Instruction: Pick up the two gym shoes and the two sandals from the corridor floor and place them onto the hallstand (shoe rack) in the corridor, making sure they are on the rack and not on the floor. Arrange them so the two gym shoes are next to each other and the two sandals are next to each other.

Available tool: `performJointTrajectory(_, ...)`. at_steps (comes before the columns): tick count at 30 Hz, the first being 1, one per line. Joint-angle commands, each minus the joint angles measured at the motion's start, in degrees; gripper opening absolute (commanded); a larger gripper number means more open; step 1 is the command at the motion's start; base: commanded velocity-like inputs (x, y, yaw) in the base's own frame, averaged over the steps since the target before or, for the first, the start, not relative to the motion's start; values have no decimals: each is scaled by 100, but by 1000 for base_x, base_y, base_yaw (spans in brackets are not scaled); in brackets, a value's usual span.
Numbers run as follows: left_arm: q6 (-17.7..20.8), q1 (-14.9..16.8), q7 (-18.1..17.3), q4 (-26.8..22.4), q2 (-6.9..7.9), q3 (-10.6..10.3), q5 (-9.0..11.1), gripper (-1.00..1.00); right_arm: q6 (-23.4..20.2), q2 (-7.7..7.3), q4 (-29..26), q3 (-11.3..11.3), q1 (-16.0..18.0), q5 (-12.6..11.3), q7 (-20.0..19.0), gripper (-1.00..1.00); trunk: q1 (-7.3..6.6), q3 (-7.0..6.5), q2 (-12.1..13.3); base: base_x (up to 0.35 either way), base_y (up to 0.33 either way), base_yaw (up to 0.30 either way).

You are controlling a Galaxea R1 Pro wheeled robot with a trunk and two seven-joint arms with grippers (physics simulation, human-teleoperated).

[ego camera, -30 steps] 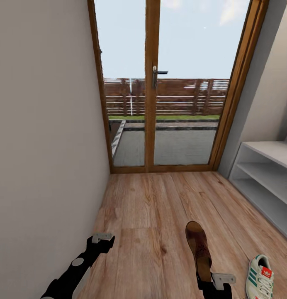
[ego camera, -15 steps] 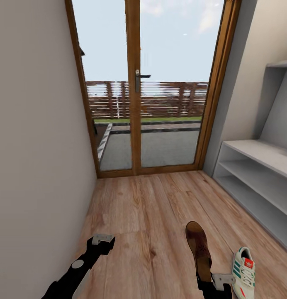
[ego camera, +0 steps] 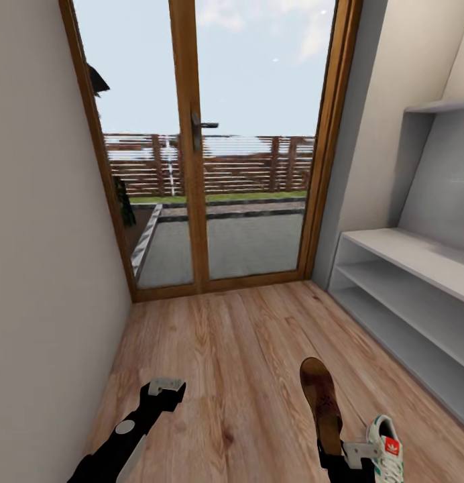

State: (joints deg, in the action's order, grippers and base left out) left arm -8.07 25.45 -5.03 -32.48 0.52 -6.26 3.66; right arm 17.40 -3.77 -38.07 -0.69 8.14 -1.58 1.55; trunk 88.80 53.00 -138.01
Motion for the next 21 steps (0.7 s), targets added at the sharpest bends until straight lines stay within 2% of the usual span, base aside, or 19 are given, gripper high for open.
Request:
performJointTrajectory(1, -18, 3, -3, 4, 9, -25, 39, 100, 14, -1, 2, 11, 3, -35, 12, -100, 2, 5, -2, 332, 8, -8)
performJointTrajectory(6, -19, 1, -4, 5, 43, -19, 39, 100, 10, 6, -2, 16, 3, -28, 12, -100, 2, 7, -2, 177, 26, -66)
performJointTrajectory(14, -12, -9, -6, -8, 76, -9, 31, 100, 9, 7, -38, 16, 3, -27, 12, -100, 2, 59, -2, 18, 3, -119)
performJointTrajectory(21, -24, -234, -2, -68, 87, 14, 37, 100, 9, 8, -49, 16, 3, -27, 12, -100, 2, 121, -2, 2, 0, -22)
